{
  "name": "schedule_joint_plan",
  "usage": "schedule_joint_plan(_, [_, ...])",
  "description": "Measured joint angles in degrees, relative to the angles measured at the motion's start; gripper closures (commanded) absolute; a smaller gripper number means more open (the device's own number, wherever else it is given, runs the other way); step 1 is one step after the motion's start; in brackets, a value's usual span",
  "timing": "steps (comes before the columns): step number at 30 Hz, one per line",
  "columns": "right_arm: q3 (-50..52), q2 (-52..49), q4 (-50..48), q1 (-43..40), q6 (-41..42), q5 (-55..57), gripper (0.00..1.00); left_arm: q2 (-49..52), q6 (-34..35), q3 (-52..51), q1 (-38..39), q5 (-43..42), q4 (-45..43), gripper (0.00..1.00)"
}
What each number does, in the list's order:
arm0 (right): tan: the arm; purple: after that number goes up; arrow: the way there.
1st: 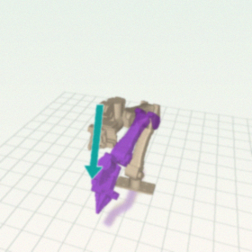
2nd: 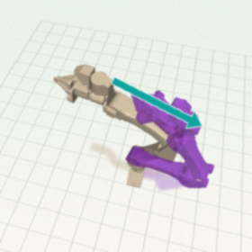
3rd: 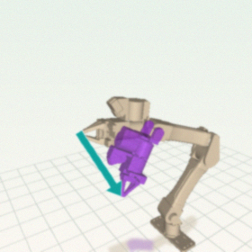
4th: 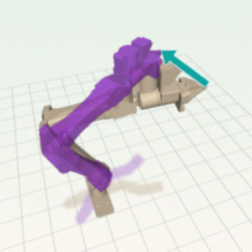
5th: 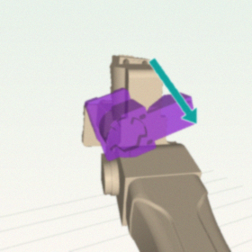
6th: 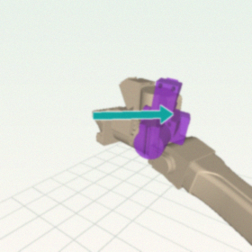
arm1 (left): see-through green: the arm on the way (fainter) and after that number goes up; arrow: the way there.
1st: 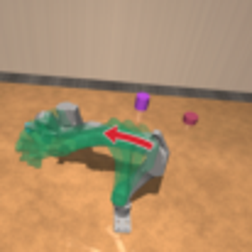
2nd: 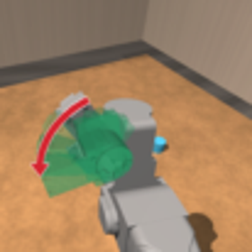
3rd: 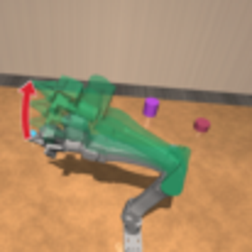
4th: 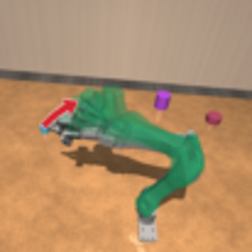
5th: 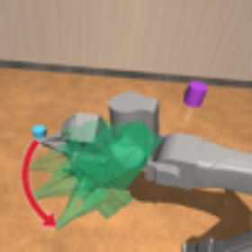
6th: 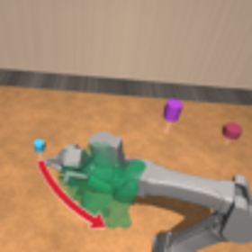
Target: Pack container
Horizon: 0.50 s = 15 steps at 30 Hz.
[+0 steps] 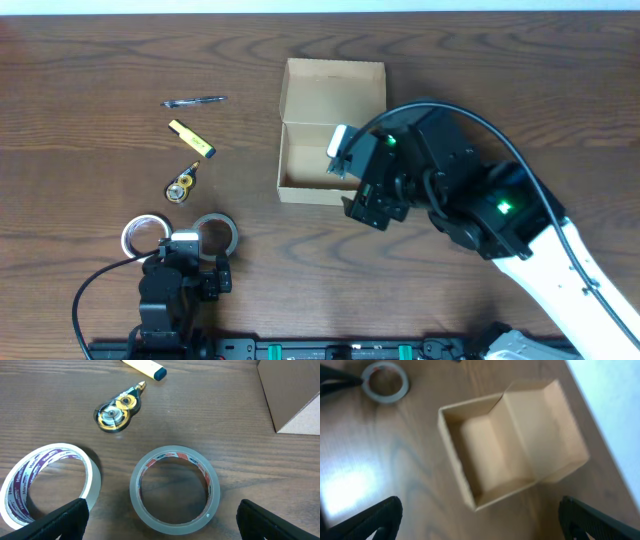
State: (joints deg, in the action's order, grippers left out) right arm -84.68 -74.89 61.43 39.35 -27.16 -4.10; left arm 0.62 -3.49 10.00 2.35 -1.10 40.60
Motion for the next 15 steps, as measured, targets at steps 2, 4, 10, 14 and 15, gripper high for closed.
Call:
schedule_joint_plan(2, [0.0, 0.1, 1.6, 0.0, 2.1, 0.6, 0.01, 0.0, 0.0, 0.0, 0.0, 0.0, 0.0, 0.05])
schedule_joint_plan(4, [0.0, 0.1, 3.0, -0.3, 4.2, 1.5, 0.01, 0.0, 0.0, 0.0, 0.0, 0.0, 0.0, 0.05])
schedule_joint_plan(10, [0.2, 3.7, 5.8, -8.2, 7.0, 0.6, 0.01, 0.0, 0.0, 0.0, 0.0, 0.0, 0.0, 0.05])
schedule_joint_plan(14, [3.7, 10.2, 4.4, -13.5, 6.9, -0.3, 0.01, 0.0, 0.0, 0.0, 0.0, 0.0, 0.0, 0.05])
schedule_joint_plan(15, [5.8, 12.3, 3.3, -14.6, 6.9, -0.5, 0.01, 0.0, 0.0, 0.0, 0.0, 0.0, 0.0, 0.05])
